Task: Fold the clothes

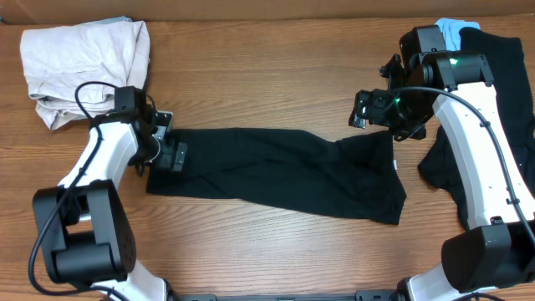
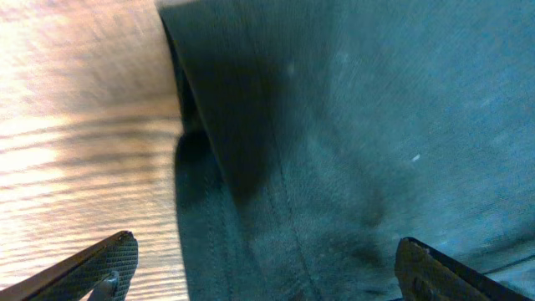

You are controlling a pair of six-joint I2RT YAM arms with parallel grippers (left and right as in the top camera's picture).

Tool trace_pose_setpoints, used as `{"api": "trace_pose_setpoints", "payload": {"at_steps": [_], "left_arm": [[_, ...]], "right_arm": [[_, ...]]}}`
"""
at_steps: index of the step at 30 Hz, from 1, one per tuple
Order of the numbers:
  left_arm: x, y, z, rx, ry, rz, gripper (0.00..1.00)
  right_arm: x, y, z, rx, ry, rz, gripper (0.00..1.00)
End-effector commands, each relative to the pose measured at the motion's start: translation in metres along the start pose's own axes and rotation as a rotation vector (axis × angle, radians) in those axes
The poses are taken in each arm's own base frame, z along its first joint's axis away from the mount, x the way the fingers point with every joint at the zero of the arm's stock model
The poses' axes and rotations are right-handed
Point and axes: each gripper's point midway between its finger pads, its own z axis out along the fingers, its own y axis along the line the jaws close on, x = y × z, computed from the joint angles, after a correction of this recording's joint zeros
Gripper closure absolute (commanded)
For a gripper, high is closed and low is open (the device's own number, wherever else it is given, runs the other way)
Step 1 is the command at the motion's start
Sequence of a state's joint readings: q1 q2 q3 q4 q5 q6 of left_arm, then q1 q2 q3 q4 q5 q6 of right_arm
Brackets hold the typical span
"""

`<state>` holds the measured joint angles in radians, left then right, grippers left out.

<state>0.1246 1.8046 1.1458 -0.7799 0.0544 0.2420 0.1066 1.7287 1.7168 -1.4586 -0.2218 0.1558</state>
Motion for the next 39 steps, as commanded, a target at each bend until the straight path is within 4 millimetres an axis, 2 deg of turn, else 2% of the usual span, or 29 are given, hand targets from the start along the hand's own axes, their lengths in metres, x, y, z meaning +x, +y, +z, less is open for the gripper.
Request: {"api": "trace_pose_setpoints", "payload": {"at_steps": [1, 5, 7, 8, 9, 10, 11, 12, 16, 20, 25, 28, 31, 35, 39], "left_arm": [[0.018, 0.001, 0.023, 0.005, 0.096, -0.021, 0.0], [0.029, 0.004, 0.04, -0.01, 0.158, -0.051, 0.03], [0.033, 0.003, 0.046, -0.005, 0.18, -0.056, 0.15], [0.034, 0.003, 0.048, -0.003, 0.187, -0.056, 0.25], [0.035, 0.003, 0.049, -0.002, 0.193, -0.056, 0.51], [0.035, 0.003, 0.049, -0.002, 0.192, -0.057, 0.7], [0.033, 0.003, 0.048, -0.003, 0.191, -0.059, 0.86], [0.031, 0.004, 0.046, -0.008, 0.191, -0.075, 0.96], [0.015, 0.01, 0.025, -0.031, 0.188, -0.11, 0.96], [-0.009, 0.017, -0.014, -0.05, 0.181, -0.096, 0.96], [-0.041, 0.016, -0.061, -0.05, 0.121, -0.031, 0.96], [-0.053, 0.002, -0.086, -0.022, 0.101, 0.04, 0.96], [-0.056, -0.018, -0.099, -0.004, 0.104, 0.125, 0.96], [-0.054, -0.058, -0.099, 0.061, 0.122, 0.234, 0.96], [-0.056, -0.109, -0.099, 0.118, 0.109, 0.346, 0.96]], "right_arm": [[-0.003, 0.005, -0.004, -0.012, -0.018, -0.016, 0.05], [-0.003, 0.004, -0.004, -0.012, -0.017, -0.016, 0.06], [-0.003, 0.004, -0.004, -0.012, -0.017, -0.016, 0.07], [-0.003, 0.004, -0.004, -0.012, -0.017, -0.016, 0.08], [-0.003, 0.005, -0.003, -0.013, -0.02, -0.016, 0.1], [-0.004, 0.004, -0.002, -0.013, -0.02, -0.016, 0.11], [-0.004, 0.004, -0.002, -0.013, -0.02, -0.013, 0.12], [-0.004, 0.004, 0.0, -0.012, -0.017, -0.011, 0.14], [-0.002, 0.001, 0.011, -0.01, -0.006, 0.031, 0.18], [0.002, -0.003, 0.023, -0.005, 0.013, 0.053, 0.21], [-0.002, -0.009, 0.024, 0.005, 0.002, 0.062, 0.21], [-0.004, -0.015, 0.023, 0.007, -0.005, 0.081, 0.22], [-0.008, -0.025, 0.02, 0.009, -0.016, 0.11, 0.21], [-0.013, -0.04, 0.016, 0.012, -0.031, 0.151, 0.22], [-0.016, -0.053, 0.013, 0.016, -0.042, 0.191, 0.22]]}}
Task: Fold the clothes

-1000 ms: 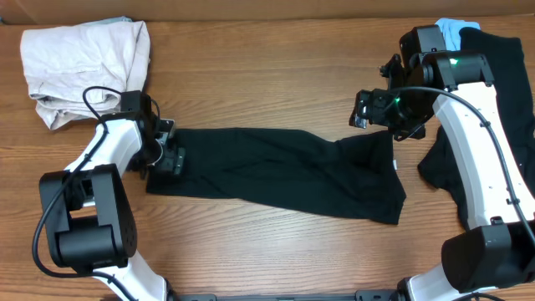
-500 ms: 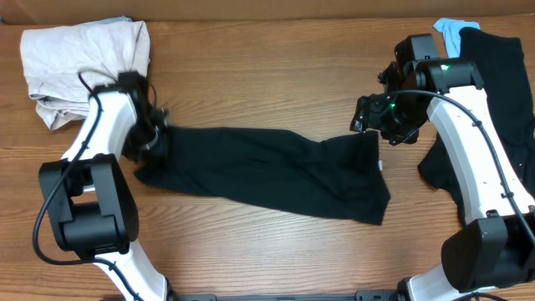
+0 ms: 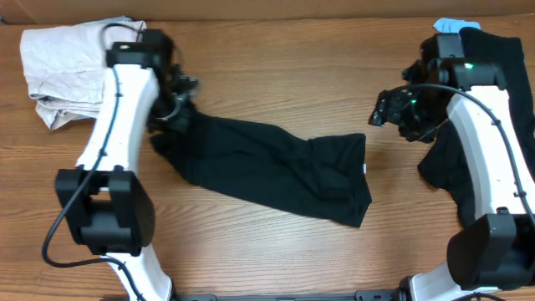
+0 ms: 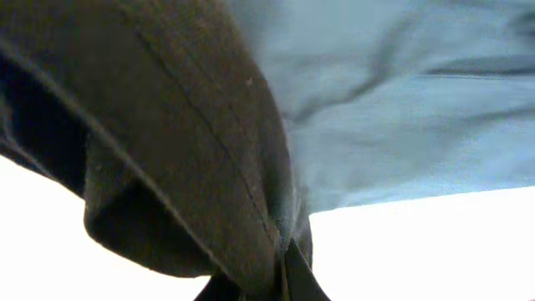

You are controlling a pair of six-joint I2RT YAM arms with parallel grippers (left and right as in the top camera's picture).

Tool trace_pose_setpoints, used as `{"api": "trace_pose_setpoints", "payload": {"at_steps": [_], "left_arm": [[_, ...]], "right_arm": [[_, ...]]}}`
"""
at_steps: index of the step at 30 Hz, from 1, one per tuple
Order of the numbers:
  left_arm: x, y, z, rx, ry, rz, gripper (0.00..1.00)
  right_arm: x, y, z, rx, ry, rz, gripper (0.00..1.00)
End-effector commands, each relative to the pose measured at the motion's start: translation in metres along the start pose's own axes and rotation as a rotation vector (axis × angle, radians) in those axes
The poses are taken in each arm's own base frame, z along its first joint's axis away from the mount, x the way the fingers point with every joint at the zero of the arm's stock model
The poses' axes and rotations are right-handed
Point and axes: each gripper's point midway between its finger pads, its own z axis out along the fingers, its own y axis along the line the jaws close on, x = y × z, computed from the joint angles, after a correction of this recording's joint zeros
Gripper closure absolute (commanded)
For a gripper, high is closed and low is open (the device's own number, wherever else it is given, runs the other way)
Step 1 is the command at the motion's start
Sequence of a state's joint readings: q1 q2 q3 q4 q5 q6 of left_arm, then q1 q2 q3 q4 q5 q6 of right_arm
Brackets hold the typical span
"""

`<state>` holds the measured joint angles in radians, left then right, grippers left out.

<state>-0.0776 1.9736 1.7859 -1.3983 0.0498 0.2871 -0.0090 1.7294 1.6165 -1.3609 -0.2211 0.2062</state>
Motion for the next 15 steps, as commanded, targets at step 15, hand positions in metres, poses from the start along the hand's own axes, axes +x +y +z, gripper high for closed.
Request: {"api": "trace_pose_setpoints", "payload": {"at_steps": [15], "left_arm": [[-0.036, -0.173, -0.001, 0.092, -0.111, 0.331, 0.62]], "right_arm": [[-0.002, -0.024, 0.007, 0.012, 0.006, 0.069, 0.21]]}}
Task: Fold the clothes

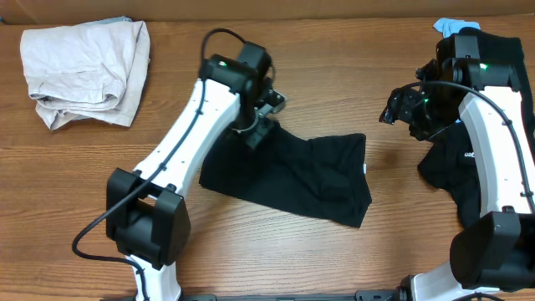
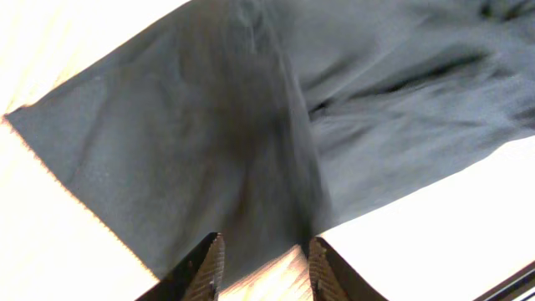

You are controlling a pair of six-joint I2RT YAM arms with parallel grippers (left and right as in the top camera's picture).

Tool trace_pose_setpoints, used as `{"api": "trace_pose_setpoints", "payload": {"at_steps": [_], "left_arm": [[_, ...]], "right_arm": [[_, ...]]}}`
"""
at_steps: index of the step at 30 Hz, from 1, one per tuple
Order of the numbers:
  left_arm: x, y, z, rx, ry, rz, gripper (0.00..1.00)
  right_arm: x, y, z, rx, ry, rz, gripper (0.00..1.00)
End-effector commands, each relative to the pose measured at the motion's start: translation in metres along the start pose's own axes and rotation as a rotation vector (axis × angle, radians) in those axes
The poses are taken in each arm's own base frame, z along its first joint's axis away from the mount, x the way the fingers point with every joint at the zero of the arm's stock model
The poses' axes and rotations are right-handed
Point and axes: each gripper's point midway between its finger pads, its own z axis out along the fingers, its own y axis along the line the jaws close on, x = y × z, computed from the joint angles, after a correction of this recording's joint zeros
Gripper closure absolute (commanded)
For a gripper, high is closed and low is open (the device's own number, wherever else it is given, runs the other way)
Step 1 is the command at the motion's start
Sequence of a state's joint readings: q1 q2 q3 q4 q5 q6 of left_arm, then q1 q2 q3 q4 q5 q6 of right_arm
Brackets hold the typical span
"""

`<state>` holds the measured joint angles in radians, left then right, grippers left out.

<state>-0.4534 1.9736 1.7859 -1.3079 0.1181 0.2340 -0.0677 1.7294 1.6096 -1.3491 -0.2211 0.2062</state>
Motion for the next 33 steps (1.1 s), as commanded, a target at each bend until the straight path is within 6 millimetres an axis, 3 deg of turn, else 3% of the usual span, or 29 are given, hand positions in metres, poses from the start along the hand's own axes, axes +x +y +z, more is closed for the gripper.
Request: {"api": "trace_pose_setpoints", "payload": {"at_steps": [1, 4, 9, 13, 19, 27, 33], "left_arm": [[-0.015, -0.027, -0.005, 0.043, -0.049, 0.018, 0.6], [-0.021, -0.046, -0.005, 0.09, -0.069, 0.049, 0.58], [-0.028, -0.049, -0.006, 0.073, -0.09, 0.065, 0.59], [-0.032, -0.02, -0.031, -0.033, -0.113, -0.036, 0.57], [-0.035, 0.005, -0.068, -0.059, -0.167, -0.091, 0.53], [-0.022, 0.034, -0.07, -0.127, -0.136, -0.148, 0.51], [-0.018, 0.046, -0.072, -0.133, -0.134, -0.179, 0.5]], "right_arm": [[0.01, -0.008, 0.015, 0.01, 0.041, 0.017, 0.21], [0.022, -0.007, 0.033, -0.028, 0.086, 0.014, 0.21], [0.045, 0.007, 0.07, -0.186, 0.157, -0.017, 0.21], [0.073, 0.003, 0.104, -0.251, 0.216, 0.004, 0.21], [0.092, -0.01, 0.134, -0.25, 0.218, 0.009, 0.16], [0.115, -0.014, 0.155, -0.291, 0.239, 0.041, 0.18], [0.122, 0.008, 0.156, -0.467, 0.239, 0.031, 0.21]]}}
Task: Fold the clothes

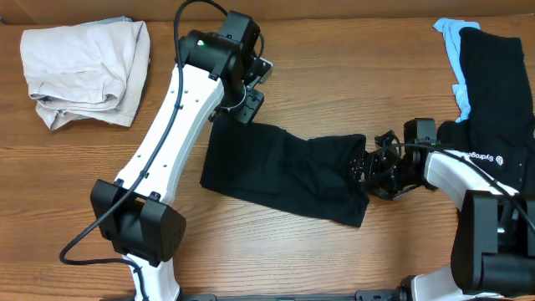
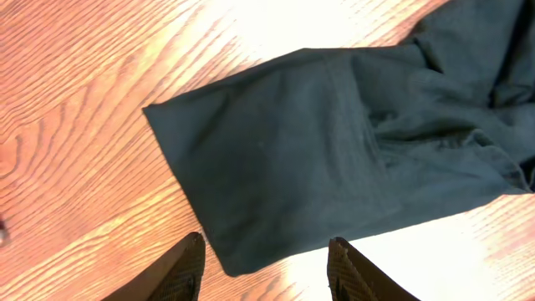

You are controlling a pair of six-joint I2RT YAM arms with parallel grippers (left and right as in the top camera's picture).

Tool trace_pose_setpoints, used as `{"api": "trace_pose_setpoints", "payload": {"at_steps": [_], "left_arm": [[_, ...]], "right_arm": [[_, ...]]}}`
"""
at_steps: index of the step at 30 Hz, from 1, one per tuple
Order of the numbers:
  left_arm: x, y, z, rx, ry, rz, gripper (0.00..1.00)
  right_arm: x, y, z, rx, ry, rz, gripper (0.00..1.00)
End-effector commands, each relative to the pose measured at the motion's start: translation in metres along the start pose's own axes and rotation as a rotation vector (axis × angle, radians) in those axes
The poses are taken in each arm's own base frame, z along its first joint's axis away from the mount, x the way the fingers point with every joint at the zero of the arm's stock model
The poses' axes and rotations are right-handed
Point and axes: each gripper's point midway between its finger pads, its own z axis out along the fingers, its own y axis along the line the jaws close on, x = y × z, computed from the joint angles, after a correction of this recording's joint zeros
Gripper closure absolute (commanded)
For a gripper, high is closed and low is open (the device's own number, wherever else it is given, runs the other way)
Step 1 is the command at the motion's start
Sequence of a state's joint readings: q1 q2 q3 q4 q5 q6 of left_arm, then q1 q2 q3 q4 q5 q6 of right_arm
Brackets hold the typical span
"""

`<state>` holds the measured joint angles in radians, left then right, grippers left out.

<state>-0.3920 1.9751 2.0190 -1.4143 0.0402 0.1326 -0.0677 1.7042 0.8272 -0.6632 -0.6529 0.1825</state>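
Observation:
A black garment (image 1: 284,171) lies folded over on the wooden table (image 1: 334,75), its left part doubled onto itself. In the left wrist view the same black garment (image 2: 334,142) lies flat below the camera. My left gripper (image 1: 247,107) hovers above the garment's upper left corner, open with nothing between its fingers (image 2: 188,263). My right gripper (image 1: 366,171) sits low at the garment's right edge, on or against the cloth. How its jaws stand does not show.
A crumpled beige garment (image 1: 84,67) lies at the back left corner. A pile of black clothes (image 1: 497,84) with a light blue piece (image 1: 456,29) fills the right side, beside the right arm.
My left gripper has let go of the garment's end, now stands open and sits a little higher and further back. My right gripper has come down from above the table to the garment's right edge.
The garment lay stretched out long, my left gripper open at its left end. Then that gripper was shut on the end, raised near the back left. Then it held the end over the garment's middle. Now the end lies released and the garment is shorter.

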Motion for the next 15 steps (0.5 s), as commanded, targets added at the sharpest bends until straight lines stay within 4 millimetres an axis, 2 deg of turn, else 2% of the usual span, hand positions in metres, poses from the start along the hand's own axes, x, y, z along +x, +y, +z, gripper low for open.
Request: {"api": "trace_pose_setpoints", "payload": {"at_steps": [1, 5, 9, 10, 13, 15], "left_arm": [[-0.003, 0.013, -0.008, -0.026, -0.022, -0.031, 0.5], [-0.002, 0.015, -0.008, -0.027, -0.023, -0.037, 0.5], [-0.002, 0.017, -0.008, -0.029, -0.023, -0.042, 0.5], [-0.002, 0.019, -0.008, -0.033, -0.023, -0.044, 0.5], [-0.001, 0.025, -0.008, -0.043, -0.021, -0.054, 0.5], [0.0, 0.031, -0.008, -0.064, -0.021, -0.062, 0.51]], "right_arm": [[0.019, 0.007, 0.012, -0.117, 0.059, 0.017, 0.21], [0.017, 0.029, 0.009, -0.244, 0.061, -0.013, 0.26], [0.017, 0.032, 0.009, -0.262, 0.062, -0.023, 0.41], [0.017, 0.033, 0.009, -0.261, 0.06, -0.026, 0.48], [0.011, 0.033, 0.009, -0.263, 0.039, -0.043, 0.77], [0.003, 0.031, 0.005, -0.256, 0.011, -0.038, 0.87]]}}
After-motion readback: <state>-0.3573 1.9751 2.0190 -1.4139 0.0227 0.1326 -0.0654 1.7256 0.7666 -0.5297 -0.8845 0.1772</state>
